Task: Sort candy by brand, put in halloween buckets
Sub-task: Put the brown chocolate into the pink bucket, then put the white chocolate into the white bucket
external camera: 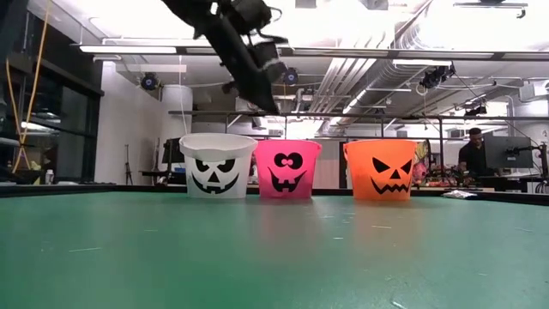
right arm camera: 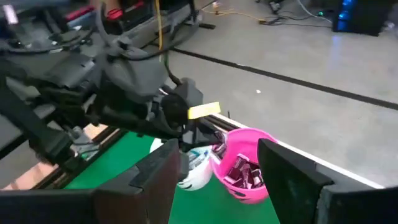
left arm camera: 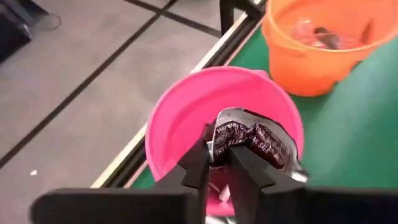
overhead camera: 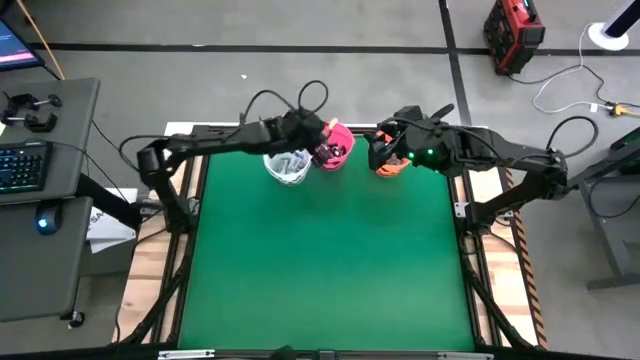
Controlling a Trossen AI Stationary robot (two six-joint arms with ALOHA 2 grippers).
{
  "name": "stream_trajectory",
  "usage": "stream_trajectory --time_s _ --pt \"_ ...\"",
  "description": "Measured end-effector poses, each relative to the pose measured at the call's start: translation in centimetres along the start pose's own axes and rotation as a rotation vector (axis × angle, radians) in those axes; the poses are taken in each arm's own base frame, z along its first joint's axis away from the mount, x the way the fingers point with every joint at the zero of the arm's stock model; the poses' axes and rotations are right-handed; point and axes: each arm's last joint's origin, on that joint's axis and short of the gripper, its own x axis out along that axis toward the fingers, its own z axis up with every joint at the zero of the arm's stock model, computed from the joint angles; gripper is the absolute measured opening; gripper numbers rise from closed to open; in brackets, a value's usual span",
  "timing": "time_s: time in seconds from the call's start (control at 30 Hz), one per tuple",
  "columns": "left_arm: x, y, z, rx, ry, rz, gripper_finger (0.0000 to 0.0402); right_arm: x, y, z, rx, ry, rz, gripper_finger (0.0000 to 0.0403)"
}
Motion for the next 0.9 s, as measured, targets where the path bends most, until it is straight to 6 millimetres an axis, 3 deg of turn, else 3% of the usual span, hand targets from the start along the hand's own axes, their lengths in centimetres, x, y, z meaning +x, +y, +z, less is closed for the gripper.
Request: stream_trajectory --time_s 0.17,0.3,0.43,0.67,0.8,0.9 --pt "2.3 0.7 0.1 -0.057 0.042 -0.072 0.0091 0.0 -0.3 -0.1 0.062 -0.022 -0.073 0.0211" --pt "2.2 1.1 0.3 -0.089 0.028 -0.094 0.0137 0.3 -1.2 -0.3 0.134 -0.032 -0.165 0.0211" --pt "2.2 1.5 0.4 -0.110 0.033 -0.142 0.0171 1.2 -3.6 -0.3 0.242 0.007 -0.311 0.0211" --pt "2.7 3.3 0.4 -0.224 0.053 -0.302 0.0194 4.7 -11.3 1.6 0.260 0.187 -0.511 0.0211" --pt "2.3 5.6 1.4 -0.323 -0.013 -0.367 0.0195 8.7 -17.0 2.8 0.256 0.306 -0.507 0.0211" --pt "0.6 8.0 3.1 -0.422 -0.108 -0.390 0.0195 11.8 -21.8 2.8 0.309 0.374 -0.544 0.0211"
